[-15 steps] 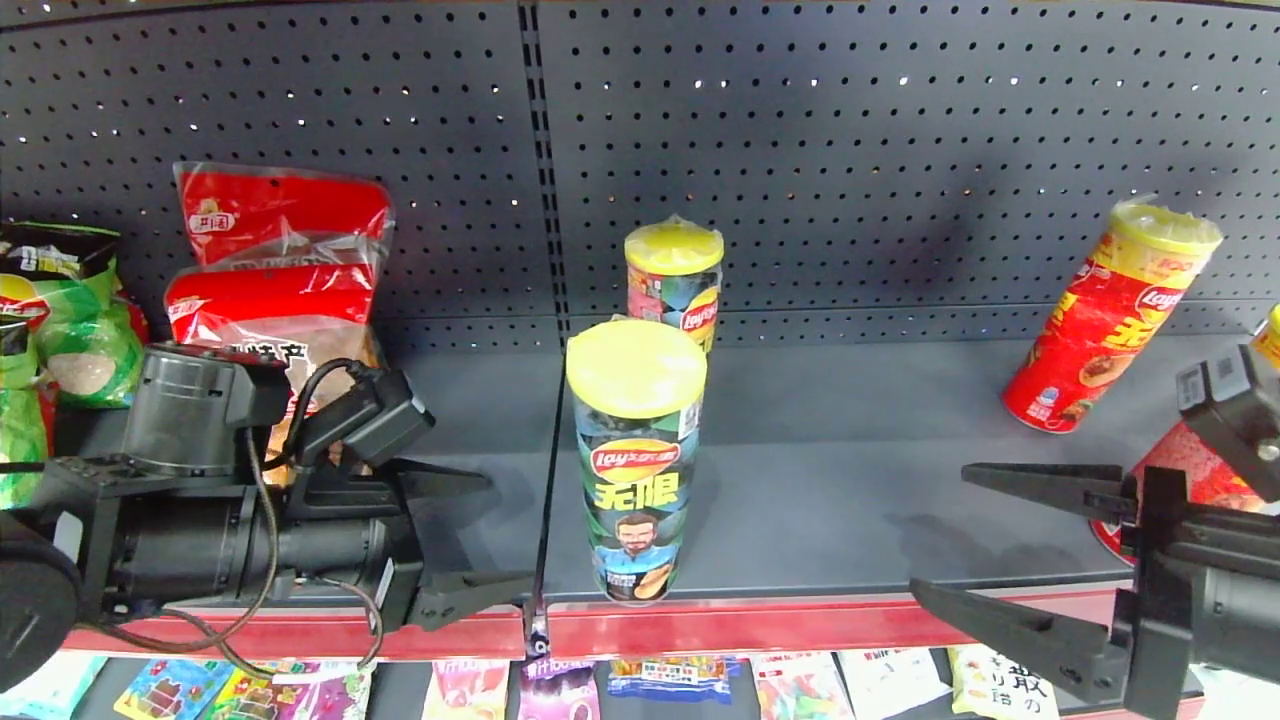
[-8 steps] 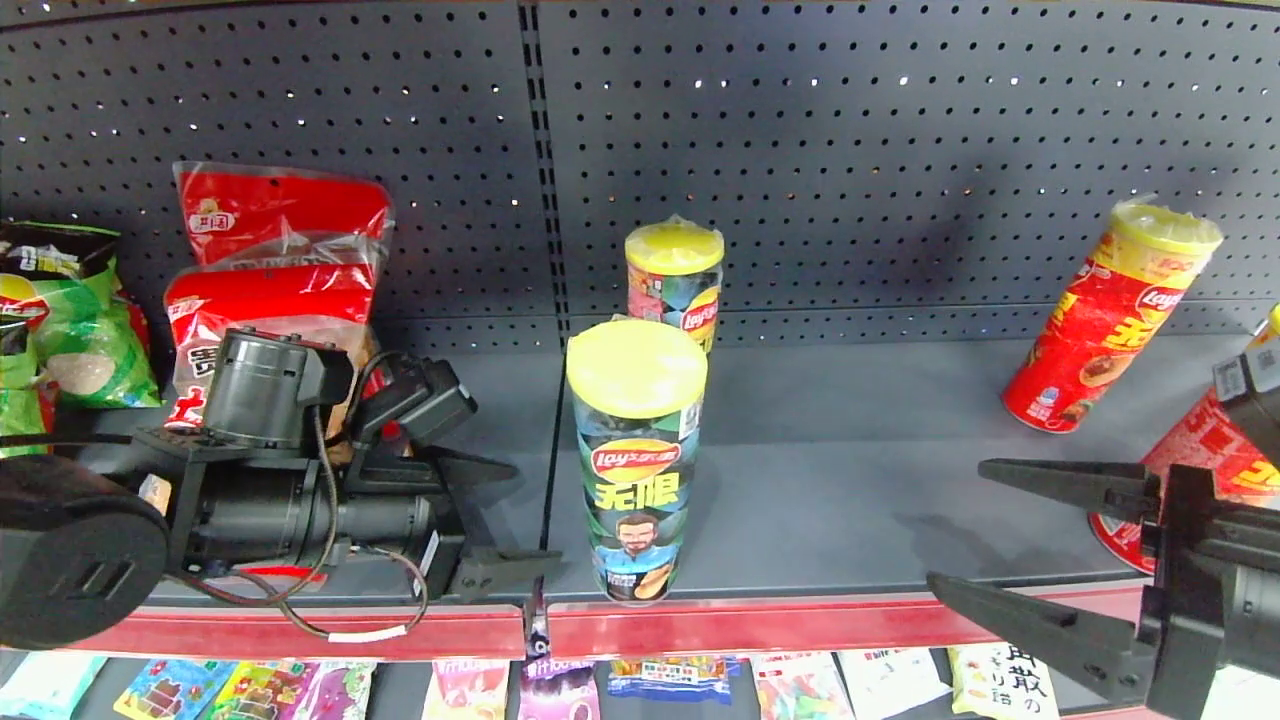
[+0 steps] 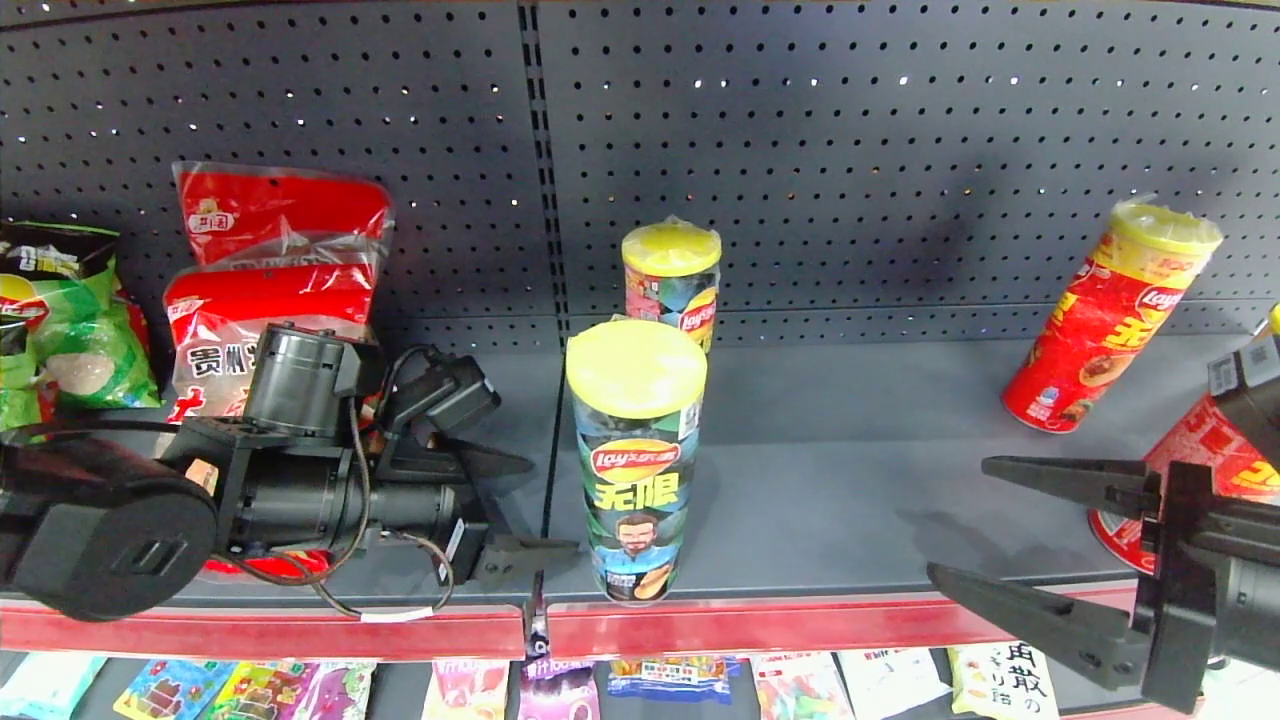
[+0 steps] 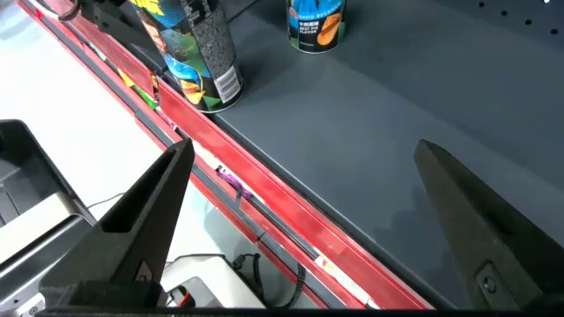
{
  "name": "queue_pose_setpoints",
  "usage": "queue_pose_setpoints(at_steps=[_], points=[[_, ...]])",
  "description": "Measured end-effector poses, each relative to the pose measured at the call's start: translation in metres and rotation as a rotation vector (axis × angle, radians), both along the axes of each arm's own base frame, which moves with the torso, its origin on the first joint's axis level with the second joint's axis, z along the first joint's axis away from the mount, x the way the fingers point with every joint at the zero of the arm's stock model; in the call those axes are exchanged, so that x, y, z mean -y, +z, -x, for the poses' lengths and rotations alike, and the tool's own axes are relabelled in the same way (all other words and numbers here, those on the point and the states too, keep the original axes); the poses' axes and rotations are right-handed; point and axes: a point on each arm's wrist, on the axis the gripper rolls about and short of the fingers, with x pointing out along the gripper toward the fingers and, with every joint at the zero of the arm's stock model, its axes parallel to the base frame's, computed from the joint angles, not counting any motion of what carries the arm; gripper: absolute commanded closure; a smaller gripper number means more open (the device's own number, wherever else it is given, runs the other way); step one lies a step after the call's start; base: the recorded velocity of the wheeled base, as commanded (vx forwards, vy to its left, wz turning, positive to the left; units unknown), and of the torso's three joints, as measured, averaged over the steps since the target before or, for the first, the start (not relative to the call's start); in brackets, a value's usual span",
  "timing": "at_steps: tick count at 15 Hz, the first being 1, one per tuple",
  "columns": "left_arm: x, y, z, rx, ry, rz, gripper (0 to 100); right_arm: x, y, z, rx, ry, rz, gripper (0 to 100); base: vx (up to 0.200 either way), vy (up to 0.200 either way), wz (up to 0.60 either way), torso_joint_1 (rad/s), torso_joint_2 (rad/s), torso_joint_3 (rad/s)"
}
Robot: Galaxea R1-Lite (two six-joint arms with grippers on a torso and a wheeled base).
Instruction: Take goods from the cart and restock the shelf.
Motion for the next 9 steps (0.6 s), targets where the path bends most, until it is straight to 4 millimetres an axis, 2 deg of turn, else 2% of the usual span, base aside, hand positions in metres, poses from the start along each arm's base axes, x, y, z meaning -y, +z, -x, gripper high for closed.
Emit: queue_pose_setpoints(at_steps=[9], points=[[0.0059,-0.0050,-0.0039,-0.012,-0.019,-0.001,0,-0.0007,-0.0013,-0.0016,-0.008,-0.003,0.003,0,0.000,0.000,0.00,0.000,0.00,0.000]])
